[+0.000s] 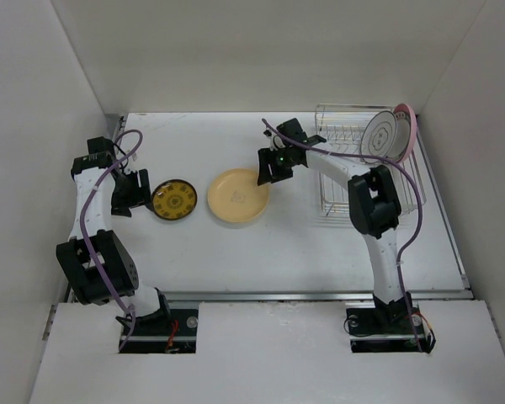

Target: Unload the plates from the dish rack

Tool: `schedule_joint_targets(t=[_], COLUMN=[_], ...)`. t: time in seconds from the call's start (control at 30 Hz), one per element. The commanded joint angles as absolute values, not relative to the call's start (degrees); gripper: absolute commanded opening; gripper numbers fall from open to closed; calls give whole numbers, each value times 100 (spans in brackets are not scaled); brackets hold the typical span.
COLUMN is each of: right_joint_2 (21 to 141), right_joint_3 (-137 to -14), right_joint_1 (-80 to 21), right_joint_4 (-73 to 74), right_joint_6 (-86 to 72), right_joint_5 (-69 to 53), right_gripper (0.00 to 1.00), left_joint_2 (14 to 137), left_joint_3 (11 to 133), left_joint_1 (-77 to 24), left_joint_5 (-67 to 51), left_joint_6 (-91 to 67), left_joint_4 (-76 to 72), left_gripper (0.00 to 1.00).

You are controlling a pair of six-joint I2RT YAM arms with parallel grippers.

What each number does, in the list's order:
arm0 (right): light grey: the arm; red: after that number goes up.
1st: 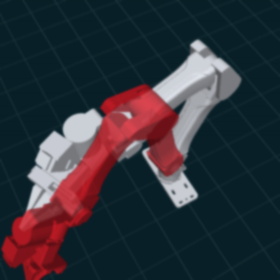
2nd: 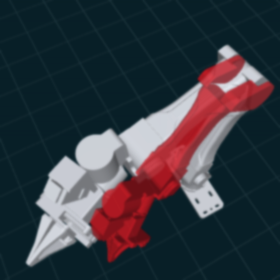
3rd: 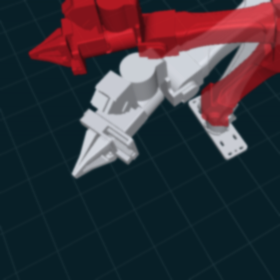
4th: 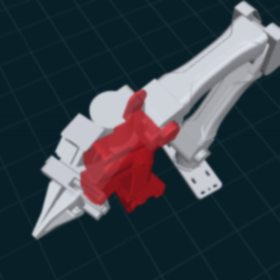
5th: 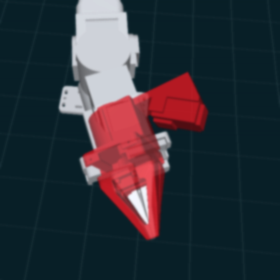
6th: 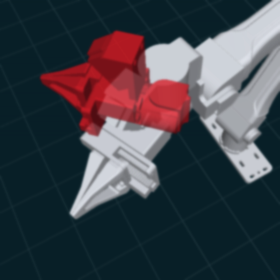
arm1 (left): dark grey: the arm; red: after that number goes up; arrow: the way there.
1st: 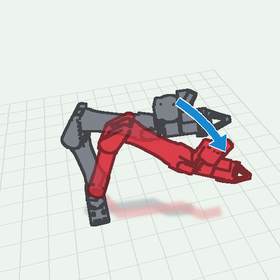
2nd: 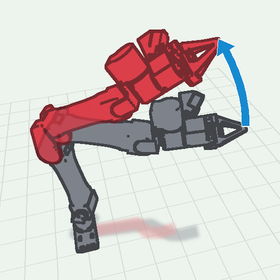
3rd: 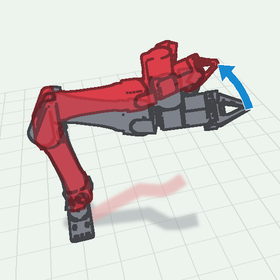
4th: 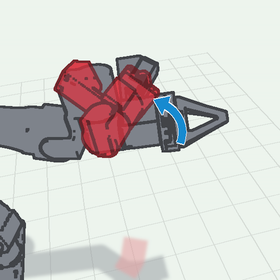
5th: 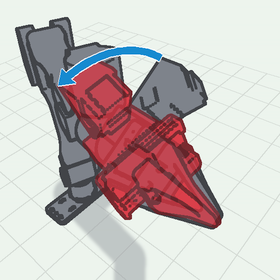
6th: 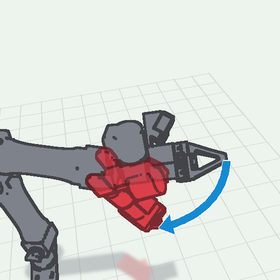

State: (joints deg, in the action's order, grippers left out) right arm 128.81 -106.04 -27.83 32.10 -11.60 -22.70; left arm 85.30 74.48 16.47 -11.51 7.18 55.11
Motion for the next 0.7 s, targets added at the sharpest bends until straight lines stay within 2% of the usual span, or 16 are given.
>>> schedule_joint_targets(t=[0.0, 0.13, 0.27, 0.43, 0.53, 0.57, 0.67], right_joint_2=[12340, 12199, 12007, 12006, 11534, 11357, 10682], right_joint_3=[-10828, -11091, -10847, -10723, -10706, -10705, -10652], right_joint_1=[-2795, -2909, -3145, -3322, -3261, -3209, -2840], right_joint_4=[3559, 4051, 3851, 3638, 3578, 3525, 3445], right_joint_6=[-1116, -1063, -932, -861, -1107, -1107, -1160], right_joint_5=[-1426, -433, -166, -159, 333, 473, 1307], right_gripper=[63, 63, 41, 34, 35, 46, 60], left_joint_2=[8420, 8472, 8473, 8420, 8367, 8367, 8367], left_joint_3=[7409, 7409, 7409, 7409, 7356, 7356, 7356], left_joint_1=[1644, 1644, 1644, 1644, 1644, 1644, 1644], left_joint_5=[-1116, -1169, -1169, -1169, -1107, -1107, -1055], left_joint_6=[721, 721, 721, 773, 773, 773, 773], left_joint_4=[5616, 5668, 5669, 5669, 5669, 5669, 5669], left_gripper=[63, 63, 63, 63, 63, 63, 63])
